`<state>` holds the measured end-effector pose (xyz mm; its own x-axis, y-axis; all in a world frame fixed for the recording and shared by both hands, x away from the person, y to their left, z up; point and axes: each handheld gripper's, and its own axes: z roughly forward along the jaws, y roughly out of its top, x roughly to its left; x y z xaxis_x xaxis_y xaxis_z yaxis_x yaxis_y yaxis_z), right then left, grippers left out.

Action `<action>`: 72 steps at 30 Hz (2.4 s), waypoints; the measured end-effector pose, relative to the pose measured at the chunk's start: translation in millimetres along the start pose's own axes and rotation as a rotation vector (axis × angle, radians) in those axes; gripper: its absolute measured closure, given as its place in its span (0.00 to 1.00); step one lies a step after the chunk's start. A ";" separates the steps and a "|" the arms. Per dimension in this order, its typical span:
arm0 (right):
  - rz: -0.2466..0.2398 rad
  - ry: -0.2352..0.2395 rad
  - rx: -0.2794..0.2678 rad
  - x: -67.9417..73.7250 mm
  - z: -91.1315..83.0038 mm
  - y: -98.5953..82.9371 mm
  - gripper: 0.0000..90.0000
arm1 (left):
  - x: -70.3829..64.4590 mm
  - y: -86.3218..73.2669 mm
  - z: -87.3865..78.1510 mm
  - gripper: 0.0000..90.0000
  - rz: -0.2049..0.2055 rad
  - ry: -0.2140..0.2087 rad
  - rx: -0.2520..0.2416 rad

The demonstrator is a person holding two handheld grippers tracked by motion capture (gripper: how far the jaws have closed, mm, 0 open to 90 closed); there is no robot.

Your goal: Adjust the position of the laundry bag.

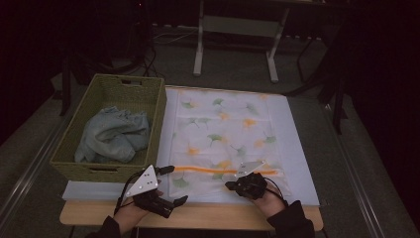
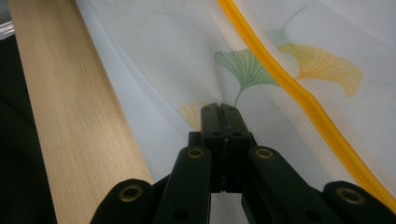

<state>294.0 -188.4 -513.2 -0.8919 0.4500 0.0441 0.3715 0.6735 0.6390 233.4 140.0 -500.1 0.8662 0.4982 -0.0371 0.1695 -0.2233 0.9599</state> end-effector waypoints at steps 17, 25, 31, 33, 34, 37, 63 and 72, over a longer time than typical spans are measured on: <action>0.005 0.036 0.002 5.7 2.4 -5.4 1.00 | -0.2 -0.3 0.6 0.01 0.002 -0.003 0.005; 0.018 0.054 -0.038 5.4 -5.0 -3.0 0.86 | -0.1 -0.3 0.6 0.01 0.003 -0.002 0.007; 0.009 0.046 -0.073 7.1 -14.2 -1.5 0.74 | -0.1 -0.5 0.7 0.01 0.003 -0.002 0.007; 0.014 0.036 -0.087 6.6 -18.3 -0.9 0.69 | -0.1 -0.5 0.7 0.01 0.002 -0.002 0.007; 0.018 0.035 -0.096 6.3 -20.4 -0.7 0.65 | 0.0 -0.5 0.6 0.01 0.002 -0.002 0.007; 0.025 0.018 -0.125 3.0 -26.7 -0.1 0.57 | 0.1 -0.6 0.8 0.01 0.002 -0.002 0.007; 0.147 -0.123 -0.311 -33.0 -95.4 -36.4 0.19 | 0.5 -1.6 1.8 0.01 -0.001 -0.001 0.014; 0.150 -0.183 -0.294 -39.5 -115.6 -63.2 0.17 | 0.0 -2.2 1.6 0.01 -0.011 -0.032 -0.028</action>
<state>275.9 -316.5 -466.6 -0.7624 0.6462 0.0332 0.3812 0.4072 0.8300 233.8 139.1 -502.7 0.8792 0.4732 -0.0563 0.1663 -0.1939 0.9668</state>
